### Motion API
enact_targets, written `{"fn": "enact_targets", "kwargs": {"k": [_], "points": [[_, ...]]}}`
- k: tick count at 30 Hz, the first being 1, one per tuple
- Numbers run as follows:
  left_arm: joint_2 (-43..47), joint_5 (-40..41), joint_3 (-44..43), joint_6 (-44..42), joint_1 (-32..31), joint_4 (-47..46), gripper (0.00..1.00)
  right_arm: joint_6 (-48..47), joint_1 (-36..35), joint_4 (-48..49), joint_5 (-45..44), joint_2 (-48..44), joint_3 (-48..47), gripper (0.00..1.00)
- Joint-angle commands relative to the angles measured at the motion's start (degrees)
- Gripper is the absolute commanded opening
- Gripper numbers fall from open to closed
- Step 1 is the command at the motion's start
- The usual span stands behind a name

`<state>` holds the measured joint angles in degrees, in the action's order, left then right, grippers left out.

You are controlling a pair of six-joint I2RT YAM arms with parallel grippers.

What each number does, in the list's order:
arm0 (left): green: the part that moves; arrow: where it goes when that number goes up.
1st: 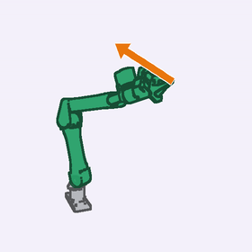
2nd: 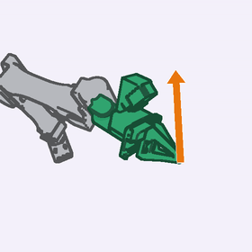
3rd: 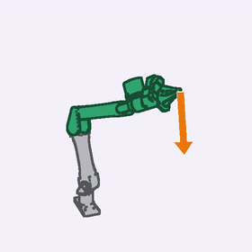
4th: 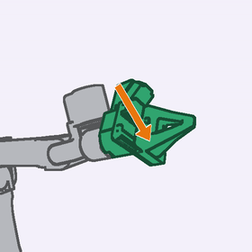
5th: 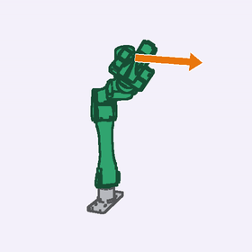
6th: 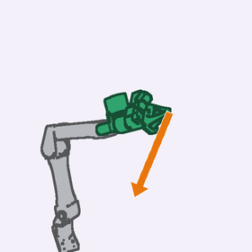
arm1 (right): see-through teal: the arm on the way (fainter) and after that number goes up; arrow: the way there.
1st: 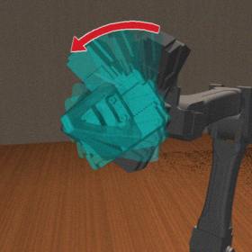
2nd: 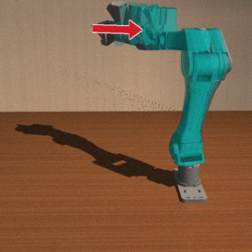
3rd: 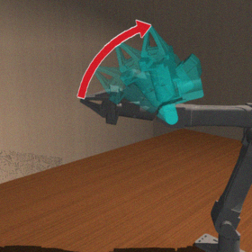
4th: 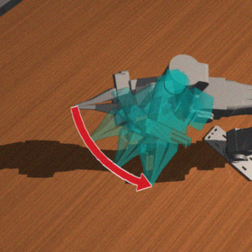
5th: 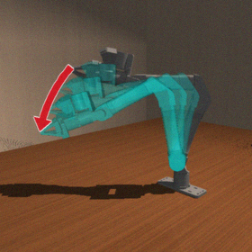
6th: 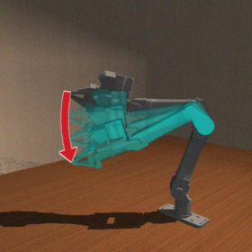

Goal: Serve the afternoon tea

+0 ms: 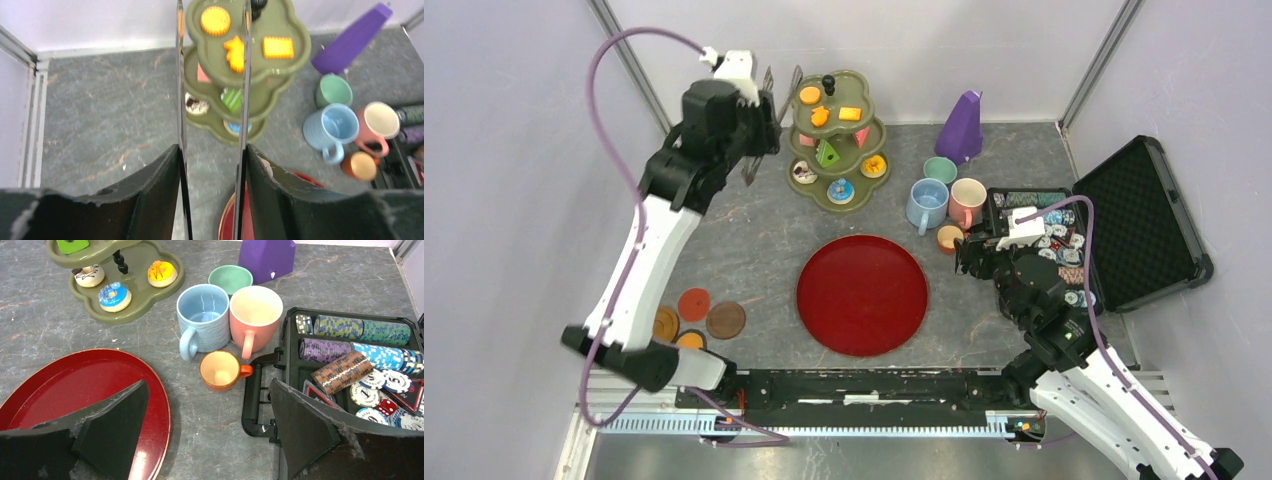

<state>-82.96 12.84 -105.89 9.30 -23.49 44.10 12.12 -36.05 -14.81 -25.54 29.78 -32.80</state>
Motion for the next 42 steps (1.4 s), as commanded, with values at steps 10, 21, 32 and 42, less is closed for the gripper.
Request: {"fn": "enact_targets", "kwargs": {"k": [10, 21, 32, 42], "points": [[22.84, -20.89, 33.84, 8.35, -2.02, -1.88, 0.57, -0.66, -0.11, 6.02, 2.96, 4.76, -2.28, 0.98], [17.62, 13.39, 50.49, 29.34, -36.94, -5.79, 0.49, 1.6, -0.14, 6.57, 5.01, 4.9, -0.52, 0.98], [5.55, 30.26, 52.74, 45.18, -51.57, -10.1, 0.49, 1.4, -0.15, 2.04, 6.99, 2.83, 0.63, 0.98], [0.06, 23.94, 56.23, 50.38, -53.04, -11.84, 0.56, 3.52, -0.16, 2.49, 7.19, -0.07, 5.68, 0.98]]}}
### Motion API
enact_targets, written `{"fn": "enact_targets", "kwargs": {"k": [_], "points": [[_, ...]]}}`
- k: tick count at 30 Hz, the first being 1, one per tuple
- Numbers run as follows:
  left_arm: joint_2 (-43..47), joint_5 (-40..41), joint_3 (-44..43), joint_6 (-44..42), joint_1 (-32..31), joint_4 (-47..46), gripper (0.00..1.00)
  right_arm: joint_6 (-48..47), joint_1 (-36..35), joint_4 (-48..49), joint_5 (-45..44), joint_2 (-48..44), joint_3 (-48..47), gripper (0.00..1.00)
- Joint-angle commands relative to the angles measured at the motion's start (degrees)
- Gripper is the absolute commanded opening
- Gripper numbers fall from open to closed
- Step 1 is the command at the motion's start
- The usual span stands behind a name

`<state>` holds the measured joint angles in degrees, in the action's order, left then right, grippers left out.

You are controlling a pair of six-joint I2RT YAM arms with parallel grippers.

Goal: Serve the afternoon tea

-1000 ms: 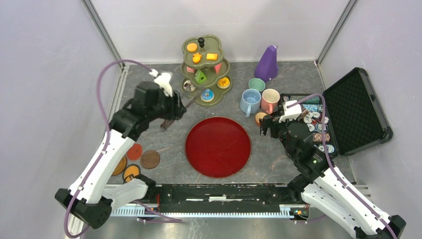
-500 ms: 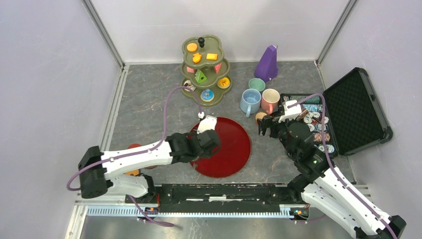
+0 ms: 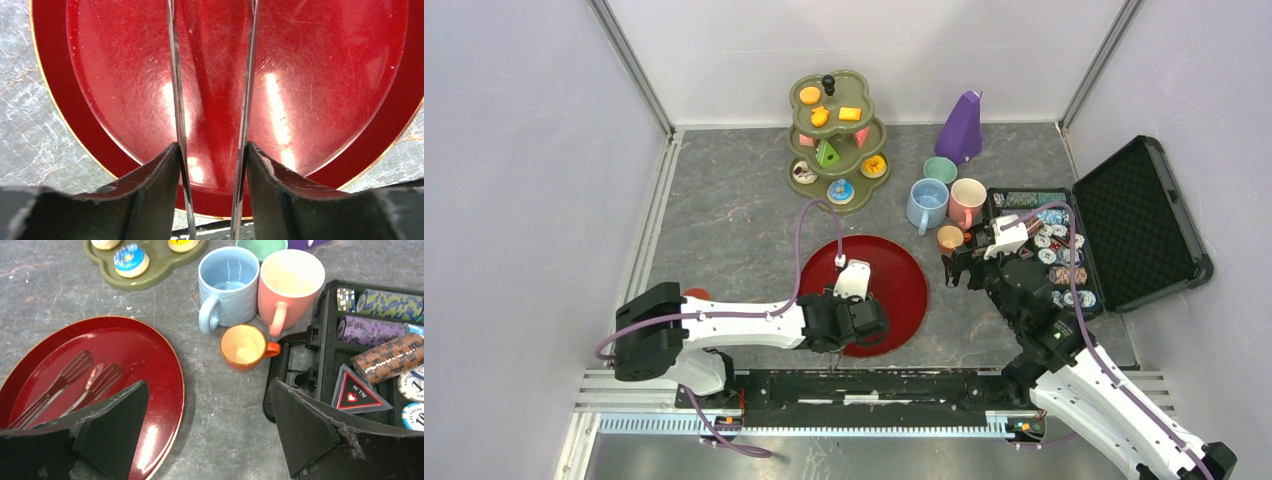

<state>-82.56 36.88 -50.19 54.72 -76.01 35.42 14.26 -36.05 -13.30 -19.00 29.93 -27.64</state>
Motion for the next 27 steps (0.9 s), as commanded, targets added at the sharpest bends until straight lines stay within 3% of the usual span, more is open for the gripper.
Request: {"fn": "enact_targets", "kwargs": {"k": [1, 7, 10, 16, 22, 27], "points": [[-0.42, -0.54, 1.05, 4.88, -0.52, -3.84, 0.6, 1.55, -0.16, 1.18, 0.79, -0.06, 0.56, 0.98], [1.23, -1.94, 4.1, 3.96, -0.48, -7.69, 0.73, 2.01, -0.14, 0.91, 0.6, 2.26, -0.95, 0.98], [2.4, -3.04, 5.66, 2.1, -0.49, -9.4, 0.85, 2.63, -0.16, 0.85, 0.47, 3.99, -1.34, 0.98], [7.49, -2.22, 6.16, -5.95, -0.5, -9.36, 0.99, 3.51, -0.16, 1.39, -1.68, 8.94, -2.93, 0.98], [15.63, -0.7, 3.61, -13.54, 0.48, -6.02, 1.0, 4.64, -0.09, 0.3, -3.59, 13.51, -5.85, 0.98], [21.59, -0.6, 3.22, -15.33, 5.91, -0.93, 1.0, 6.28, -0.16, 2.13, -2.96, 14.83, -5.96, 0.98]]}}
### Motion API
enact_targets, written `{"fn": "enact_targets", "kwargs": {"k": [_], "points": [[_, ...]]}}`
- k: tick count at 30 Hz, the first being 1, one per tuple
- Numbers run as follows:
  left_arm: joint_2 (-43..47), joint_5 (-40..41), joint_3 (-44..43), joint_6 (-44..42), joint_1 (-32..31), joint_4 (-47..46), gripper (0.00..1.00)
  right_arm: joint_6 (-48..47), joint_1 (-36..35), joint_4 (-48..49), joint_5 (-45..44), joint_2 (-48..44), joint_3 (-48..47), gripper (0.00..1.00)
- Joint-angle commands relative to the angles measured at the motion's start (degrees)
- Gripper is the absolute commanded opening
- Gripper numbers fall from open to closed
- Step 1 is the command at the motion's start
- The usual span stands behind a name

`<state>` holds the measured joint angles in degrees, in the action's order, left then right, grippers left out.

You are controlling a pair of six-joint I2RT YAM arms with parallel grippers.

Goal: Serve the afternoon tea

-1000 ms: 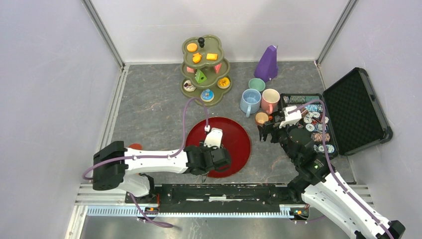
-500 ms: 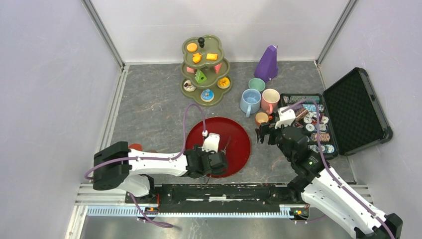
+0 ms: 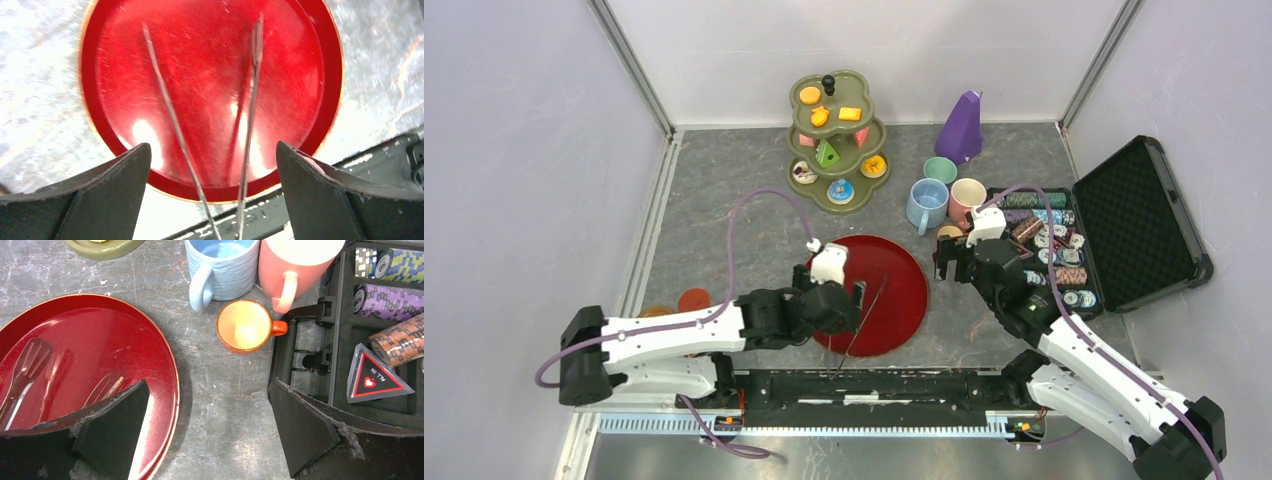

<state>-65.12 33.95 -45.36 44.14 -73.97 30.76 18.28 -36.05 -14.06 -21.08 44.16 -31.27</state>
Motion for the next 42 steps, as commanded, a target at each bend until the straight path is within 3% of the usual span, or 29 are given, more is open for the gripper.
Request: {"fn": "enact_targets", "kwargs": {"k": [1, 5, 8, 13, 22, 29, 34, 42], "points": [[5.25, 1.77, -1.04, -4.8, 6.27, 4.71, 1.0, 2.56, -0.11, 3.93, -0.3, 0.89, -2.13, 0.98], [7.39, -4.11, 0.69, -4.79, 17.69, 7.12, 1.0, 2.75, -0.16, 7.12, 3.31, 2.33, -1.57, 0.98], [7.79, -3.8, 0.63, -3.34, 23.56, 10.21, 1.0, 1.88, -0.15, 8.68, 4.52, 3.21, -0.26, 0.98], [8.01, -2.4, 1.79, 2.74, 32.22, 13.81, 1.0, -0.03, -0.16, 12.05, 6.03, 3.16, 2.76, 0.98], [11.5, -4.52, 8.77, 16.62, 48.8, 15.77, 1.0, -2.42, -0.17, 16.68, 16.76, 3.07, 6.68, 0.98], [11.58, -9.0, 13.17, 17.28, 58.78, 10.79, 1.0, -2.53, -0.16, 17.5, 19.0, -0.66, 8.64, 0.98], [8.71, -16.53, 17.74, 17.53, 64.69, 0.38, 1.0, -3.85, -0.16, 16.75, 17.54, -3.4, 8.29, 0.98], [1.54, -26.34, 21.83, 17.84, 66.67, -16.36, 0.97, -6.15, -0.16, 14.77, 17.45, -3.42, 6.73, 0.98]]}}
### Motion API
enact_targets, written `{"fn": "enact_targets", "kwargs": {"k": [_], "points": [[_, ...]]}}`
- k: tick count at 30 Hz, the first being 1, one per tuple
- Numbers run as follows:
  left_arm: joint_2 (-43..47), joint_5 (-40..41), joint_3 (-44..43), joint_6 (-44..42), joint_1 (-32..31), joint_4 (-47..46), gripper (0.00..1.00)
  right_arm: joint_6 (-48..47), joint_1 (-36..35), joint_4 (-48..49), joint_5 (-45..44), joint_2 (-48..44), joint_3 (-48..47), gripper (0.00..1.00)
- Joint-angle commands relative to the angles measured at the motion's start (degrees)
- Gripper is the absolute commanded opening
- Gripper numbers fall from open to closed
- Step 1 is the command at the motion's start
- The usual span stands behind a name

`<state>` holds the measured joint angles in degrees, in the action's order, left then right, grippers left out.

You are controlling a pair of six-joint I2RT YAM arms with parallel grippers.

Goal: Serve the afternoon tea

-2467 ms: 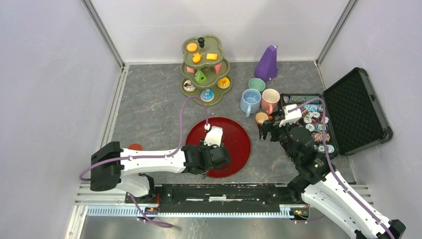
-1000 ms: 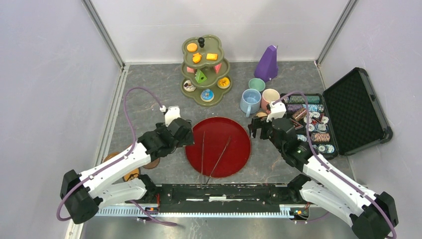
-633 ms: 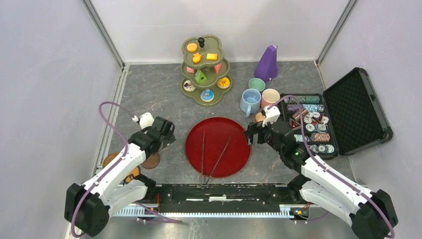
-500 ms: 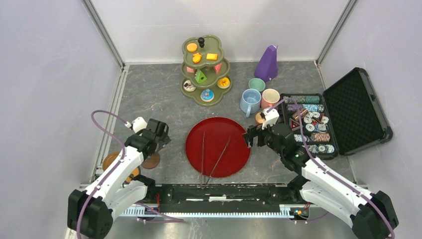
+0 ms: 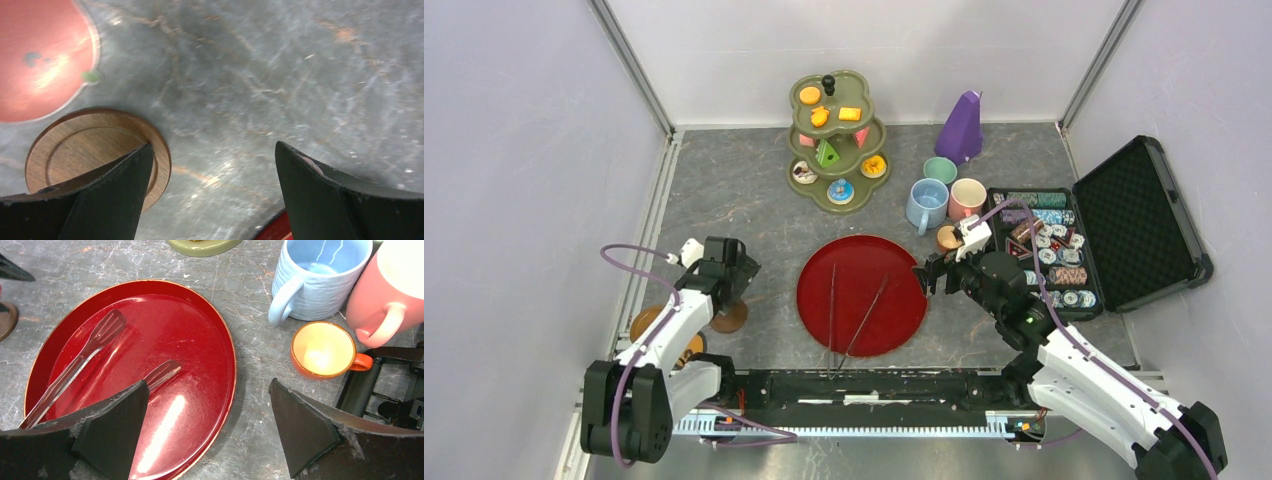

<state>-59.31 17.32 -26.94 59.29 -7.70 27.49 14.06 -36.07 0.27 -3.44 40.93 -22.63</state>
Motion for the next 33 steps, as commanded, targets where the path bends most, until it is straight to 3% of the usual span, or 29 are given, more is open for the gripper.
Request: {"fn": "enact_targets", "kwargs": {"k": [1, 7, 12, 18, 24, 33], "points": [[-5.12, -11.53, 3.76, 2.27, 0.41, -15.59, 0.96, -2.23, -0.14, 0.39, -0.29, -0.13, -1.8, 0.98], [-14.09, -16.09, 0.02, 0.84, 0.41, -27.08, 0.97, -2.59, -0.14, -2.03, -2.91, -0.07, -2.36, 0.98], [-25.88, -16.76, -10.31, -0.93, 0.97, -32.78, 0.92, -2.27, -0.09, -2.29, -3.28, 0.41, -2.58, 0.98], [-38.64, -19.28, -15.74, 3.81, 4.7, -45.56, 0.89, 0.15, -0.14, -2.68, -5.07, 0.03, -2.95, 0.98], [-48.18, -22.56, -24.59, 4.73, 7.62, -49.22, 0.86, 0.48, -0.13, -4.18, -7.48, 0.37, -3.33, 0.98], [-55.03, -22.33, -37.02, 0.32, 11.81, -44.84, 0.87, -0.2, -0.13, -5.7, -9.52, 3.41, -5.65, 0.98]]}}
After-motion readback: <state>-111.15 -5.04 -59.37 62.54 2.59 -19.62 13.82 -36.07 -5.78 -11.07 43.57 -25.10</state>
